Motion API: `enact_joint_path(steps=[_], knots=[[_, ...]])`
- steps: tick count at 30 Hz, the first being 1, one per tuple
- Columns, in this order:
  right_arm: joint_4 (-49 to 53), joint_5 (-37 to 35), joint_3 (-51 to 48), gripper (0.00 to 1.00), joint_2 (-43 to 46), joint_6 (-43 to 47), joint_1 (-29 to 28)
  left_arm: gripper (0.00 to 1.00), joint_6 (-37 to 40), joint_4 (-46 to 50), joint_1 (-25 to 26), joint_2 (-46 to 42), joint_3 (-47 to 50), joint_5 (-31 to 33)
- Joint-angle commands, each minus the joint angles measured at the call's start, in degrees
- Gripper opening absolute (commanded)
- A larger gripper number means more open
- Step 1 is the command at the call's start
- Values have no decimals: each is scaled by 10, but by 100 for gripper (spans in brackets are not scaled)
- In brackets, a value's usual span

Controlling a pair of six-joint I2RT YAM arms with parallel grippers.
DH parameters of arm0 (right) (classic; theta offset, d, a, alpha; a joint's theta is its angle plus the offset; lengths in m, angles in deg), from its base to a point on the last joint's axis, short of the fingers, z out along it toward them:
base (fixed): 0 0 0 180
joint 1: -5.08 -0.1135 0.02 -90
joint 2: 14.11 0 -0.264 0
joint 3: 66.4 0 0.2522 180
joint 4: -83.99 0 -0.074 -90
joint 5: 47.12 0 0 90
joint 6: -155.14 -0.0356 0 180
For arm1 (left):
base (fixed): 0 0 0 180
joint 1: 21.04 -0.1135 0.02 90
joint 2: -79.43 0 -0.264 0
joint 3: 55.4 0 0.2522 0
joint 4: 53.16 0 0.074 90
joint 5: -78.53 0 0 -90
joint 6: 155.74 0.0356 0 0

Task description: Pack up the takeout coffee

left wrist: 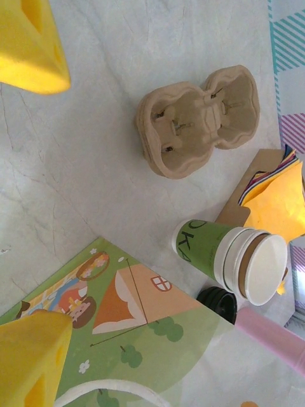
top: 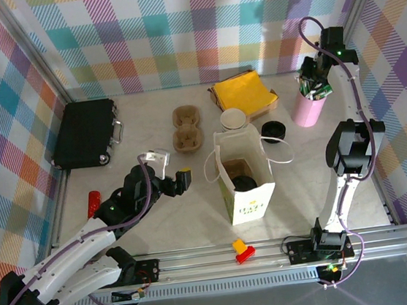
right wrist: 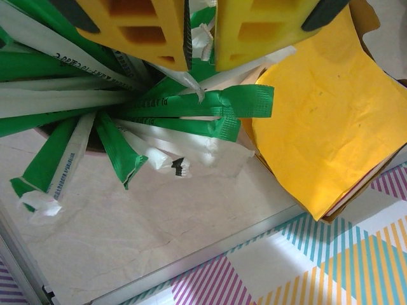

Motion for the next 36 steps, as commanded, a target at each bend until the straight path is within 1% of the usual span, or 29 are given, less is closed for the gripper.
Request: enact_joint_path(steps=[1, 7, 9, 12, 16, 27, 36], knots=[[5, -4, -1, 19, 3, 13, 4, 88, 5, -19, -9, 2, 4, -8], [4, 2, 4, 18, -3, 13, 5, 88, 5, -18, -10, 3, 3, -8], [4, 2, 4, 16, -3, 13, 5, 88, 5, -17, -11, 3, 2, -7], [4, 2, 3, 8, 1, 14, 4, 88, 5, -17, -11, 2, 2, -7], [8, 3, 5, 5, 12, 12, 4, 88, 5, -14, -10, 3, -1, -9], [38, -17, -1, 2, 91, 7, 5, 88, 3, 2, -10, -17, -7, -15], [66, 6, 4, 1, 179, 10, 4, 87, -4, 21, -11, -47, -8, -17]])
